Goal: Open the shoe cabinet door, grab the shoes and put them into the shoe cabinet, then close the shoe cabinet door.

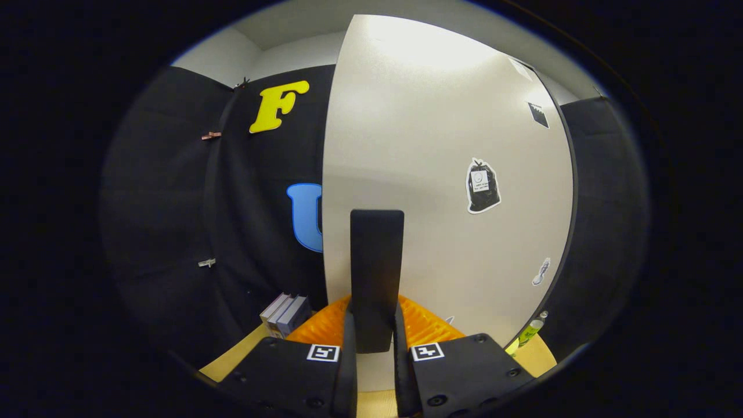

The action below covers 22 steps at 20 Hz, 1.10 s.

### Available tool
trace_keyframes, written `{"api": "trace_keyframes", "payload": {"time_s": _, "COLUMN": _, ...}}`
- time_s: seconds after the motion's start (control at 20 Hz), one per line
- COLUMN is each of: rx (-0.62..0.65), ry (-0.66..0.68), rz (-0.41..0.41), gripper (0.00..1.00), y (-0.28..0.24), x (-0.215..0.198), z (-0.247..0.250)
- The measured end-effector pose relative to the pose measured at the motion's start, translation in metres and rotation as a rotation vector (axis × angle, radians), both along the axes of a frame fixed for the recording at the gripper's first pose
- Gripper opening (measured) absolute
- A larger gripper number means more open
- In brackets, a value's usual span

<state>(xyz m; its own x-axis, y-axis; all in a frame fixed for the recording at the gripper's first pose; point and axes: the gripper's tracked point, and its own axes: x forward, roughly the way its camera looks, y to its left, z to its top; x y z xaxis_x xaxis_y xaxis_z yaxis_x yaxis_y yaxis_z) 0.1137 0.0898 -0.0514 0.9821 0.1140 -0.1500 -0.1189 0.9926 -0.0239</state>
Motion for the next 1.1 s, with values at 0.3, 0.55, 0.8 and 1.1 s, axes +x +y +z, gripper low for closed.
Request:
{"api": "trace_keyframes", "payload": {"time_s": 0.3, "rx": 0.013, "ry": 0.017, "rz": 0.041, "gripper": 0.3, "y": -0.018, "x": -0.036, "z": 0.003}}
{"api": "trace_keyframes", "payload": {"time_s": 0.55, "rx": 0.006, "ry": 0.02, "rz": 0.085, "gripper": 0.3, "y": -0.042, "x": -0.072, "z": 0.007}}
{"api": "trace_keyframes", "payload": {"time_s": 0.8, "rx": 0.005, "ry": 0.02, "rz": 0.114, "gripper": 0.3, "y": -0.074, "x": -0.108, "z": 0.008}}
{"api": "trace_keyframes", "payload": {"time_s": 1.1, "rx": 0.007, "ry": 0.018, "rz": 0.098, "gripper": 0.29, "y": -0.125, "x": -0.15, "z": 0.015}}
